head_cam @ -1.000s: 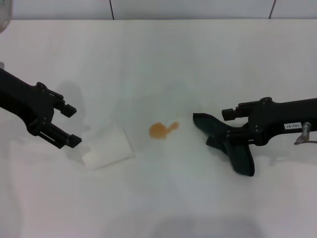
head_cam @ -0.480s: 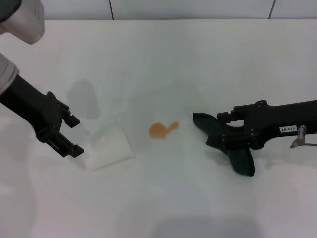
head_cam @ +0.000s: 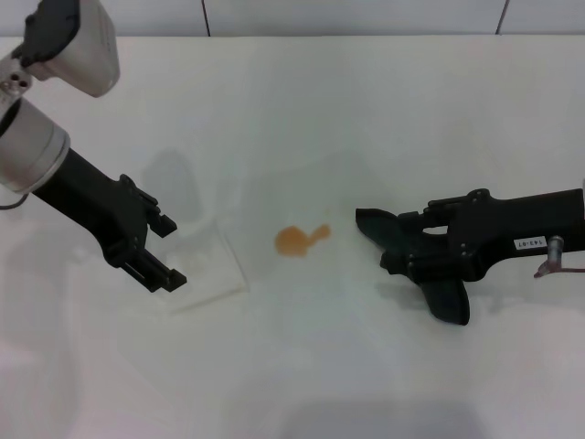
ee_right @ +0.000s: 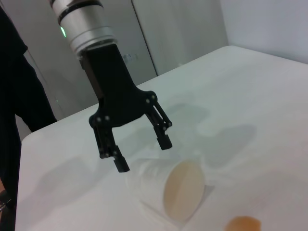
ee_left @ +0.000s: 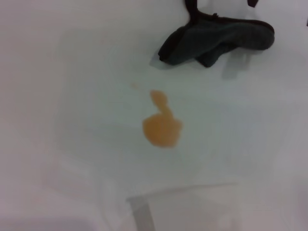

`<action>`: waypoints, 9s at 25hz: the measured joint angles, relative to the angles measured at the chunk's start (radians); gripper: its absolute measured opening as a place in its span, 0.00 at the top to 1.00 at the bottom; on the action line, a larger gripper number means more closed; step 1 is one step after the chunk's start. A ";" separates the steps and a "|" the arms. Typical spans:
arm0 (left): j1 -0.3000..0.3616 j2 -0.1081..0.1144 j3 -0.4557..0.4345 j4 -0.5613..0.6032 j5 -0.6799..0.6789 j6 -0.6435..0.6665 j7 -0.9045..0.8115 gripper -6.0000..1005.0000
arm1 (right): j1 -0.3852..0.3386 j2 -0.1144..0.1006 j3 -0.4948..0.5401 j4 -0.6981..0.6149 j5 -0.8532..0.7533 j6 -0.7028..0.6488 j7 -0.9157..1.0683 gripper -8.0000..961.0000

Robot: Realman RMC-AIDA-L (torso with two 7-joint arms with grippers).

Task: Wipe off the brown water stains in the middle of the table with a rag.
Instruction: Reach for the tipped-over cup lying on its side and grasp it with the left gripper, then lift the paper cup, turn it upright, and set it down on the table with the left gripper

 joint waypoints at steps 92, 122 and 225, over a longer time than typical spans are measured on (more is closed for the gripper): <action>-0.001 -0.064 0.024 -0.036 0.007 -0.142 0.016 0.31 | -0.002 0.000 0.000 -0.023 0.000 -0.032 0.007 0.33; 0.433 -0.074 0.025 0.147 -0.762 -0.487 0.283 0.42 | -0.003 -0.001 0.005 -0.036 0.003 -0.009 0.011 0.33; 0.533 -0.080 0.105 -0.490 -1.316 -0.640 1.212 0.14 | 0.021 -0.001 -0.106 -0.060 -0.092 0.063 -0.030 0.38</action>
